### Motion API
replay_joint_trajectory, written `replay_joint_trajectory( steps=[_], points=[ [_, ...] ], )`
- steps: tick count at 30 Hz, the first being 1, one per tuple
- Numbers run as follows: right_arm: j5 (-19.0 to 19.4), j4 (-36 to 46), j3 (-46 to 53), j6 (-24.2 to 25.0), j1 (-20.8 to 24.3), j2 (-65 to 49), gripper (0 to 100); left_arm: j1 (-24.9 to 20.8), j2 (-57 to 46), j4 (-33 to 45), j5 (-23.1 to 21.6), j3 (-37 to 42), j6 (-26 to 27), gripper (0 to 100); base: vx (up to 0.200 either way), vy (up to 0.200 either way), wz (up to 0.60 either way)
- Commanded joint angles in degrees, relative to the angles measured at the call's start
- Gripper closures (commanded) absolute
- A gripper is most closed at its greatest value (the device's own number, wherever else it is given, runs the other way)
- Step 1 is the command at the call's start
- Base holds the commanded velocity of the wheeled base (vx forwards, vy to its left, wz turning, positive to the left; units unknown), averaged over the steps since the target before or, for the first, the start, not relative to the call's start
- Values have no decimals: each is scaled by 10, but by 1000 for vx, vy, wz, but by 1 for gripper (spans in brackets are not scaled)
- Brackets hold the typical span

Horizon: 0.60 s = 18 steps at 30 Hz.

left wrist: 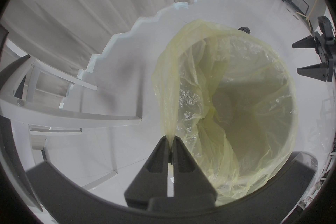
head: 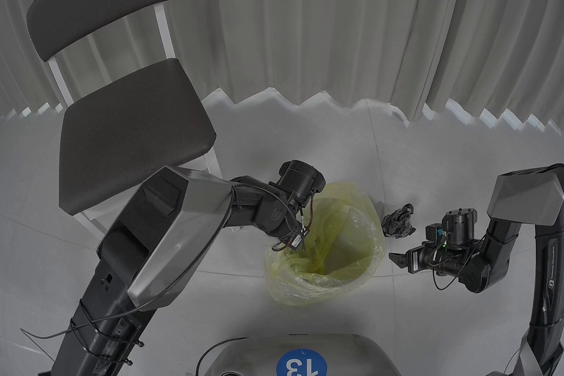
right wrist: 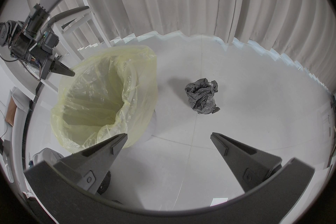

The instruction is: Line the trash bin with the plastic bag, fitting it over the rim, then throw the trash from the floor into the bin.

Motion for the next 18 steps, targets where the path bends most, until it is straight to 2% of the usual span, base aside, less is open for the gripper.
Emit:
replay_joint_trajectory(
  steps=[1,5,7,10,18],
  points=[
    [0,0,1,0,0,-1,0,18,-5,0,-1,0,-8,100,0,0,0],
    [1,-1,2,0,-1,-1,0,36,-3,0,-21,0,-36,100,0,0,0],
    [1,-4,2,0,-1,-1,0,41,-2,0,-61,0,-62,100,0,0,0],
    [1,-7,2,0,-2,0,0,43,1,0,-97,0,-98,100,0,0,0],
    [3,-7,1,-1,-7,2,0,57,22,-3,-111,0,-115,100,0,0,0]
  ],
)
